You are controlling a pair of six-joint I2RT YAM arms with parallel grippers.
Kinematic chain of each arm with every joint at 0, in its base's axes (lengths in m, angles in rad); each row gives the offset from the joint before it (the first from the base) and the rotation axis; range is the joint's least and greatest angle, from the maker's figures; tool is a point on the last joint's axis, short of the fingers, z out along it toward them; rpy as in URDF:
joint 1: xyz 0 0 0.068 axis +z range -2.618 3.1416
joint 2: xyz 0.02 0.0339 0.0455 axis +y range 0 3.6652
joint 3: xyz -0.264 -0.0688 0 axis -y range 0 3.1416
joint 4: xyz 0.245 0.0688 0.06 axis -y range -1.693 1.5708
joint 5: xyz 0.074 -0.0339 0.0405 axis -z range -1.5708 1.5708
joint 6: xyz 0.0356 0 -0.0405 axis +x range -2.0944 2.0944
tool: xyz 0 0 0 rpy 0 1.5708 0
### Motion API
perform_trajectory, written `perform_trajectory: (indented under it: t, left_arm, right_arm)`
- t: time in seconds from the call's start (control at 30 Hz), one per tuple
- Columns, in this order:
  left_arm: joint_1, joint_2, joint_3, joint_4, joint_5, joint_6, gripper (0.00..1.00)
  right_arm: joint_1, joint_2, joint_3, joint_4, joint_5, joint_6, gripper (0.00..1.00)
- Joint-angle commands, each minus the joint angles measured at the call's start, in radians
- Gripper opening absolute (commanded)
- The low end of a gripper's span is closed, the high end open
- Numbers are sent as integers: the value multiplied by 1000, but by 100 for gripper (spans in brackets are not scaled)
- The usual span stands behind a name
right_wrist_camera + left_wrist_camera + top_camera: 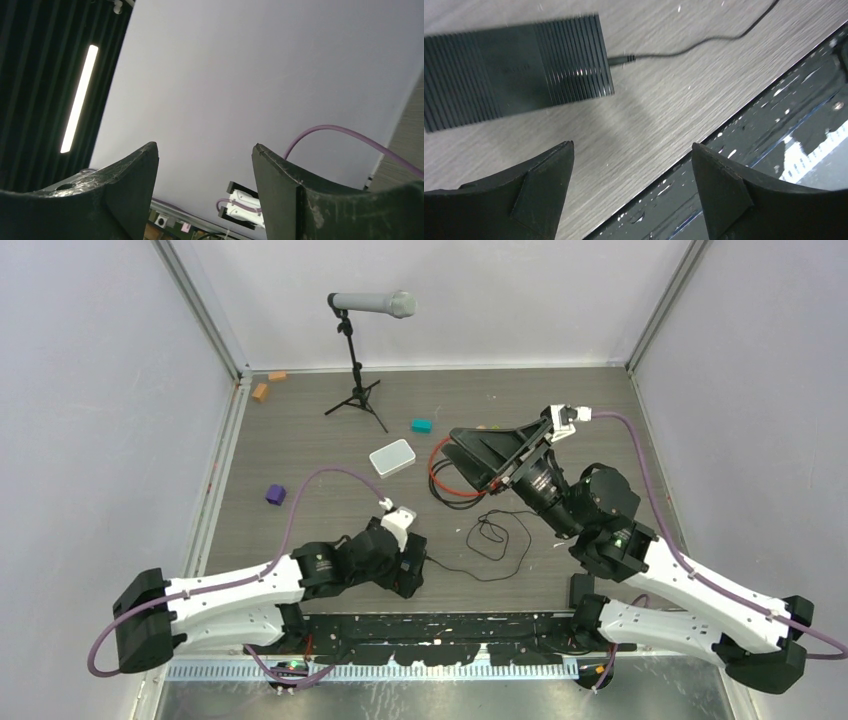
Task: Insert the plug into the switch port
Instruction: Adjust the switch port at the center of the board.
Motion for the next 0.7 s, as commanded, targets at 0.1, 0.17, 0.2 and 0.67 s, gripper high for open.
perform_trajectory:
  t: [0.1, 0.17, 0.2, 0.67]
  left_arm:
    - [-36, 55, -46, 121, 18, -69, 85]
    - [-36, 91, -54, 165, 41, -65, 83]
    - [-35, 105, -60, 189, 50, -63, 82]
    - [-38, 177, -180, 448, 49, -25, 75]
  right_arm:
    - [-2, -60, 78, -507, 237, -323, 73]
    - [-10, -50, 86, -666, 328, -382, 73]
    - [-28, -34, 90, -739, 346, -404, 72]
    - [-368, 683, 225, -603, -455, -575, 48]
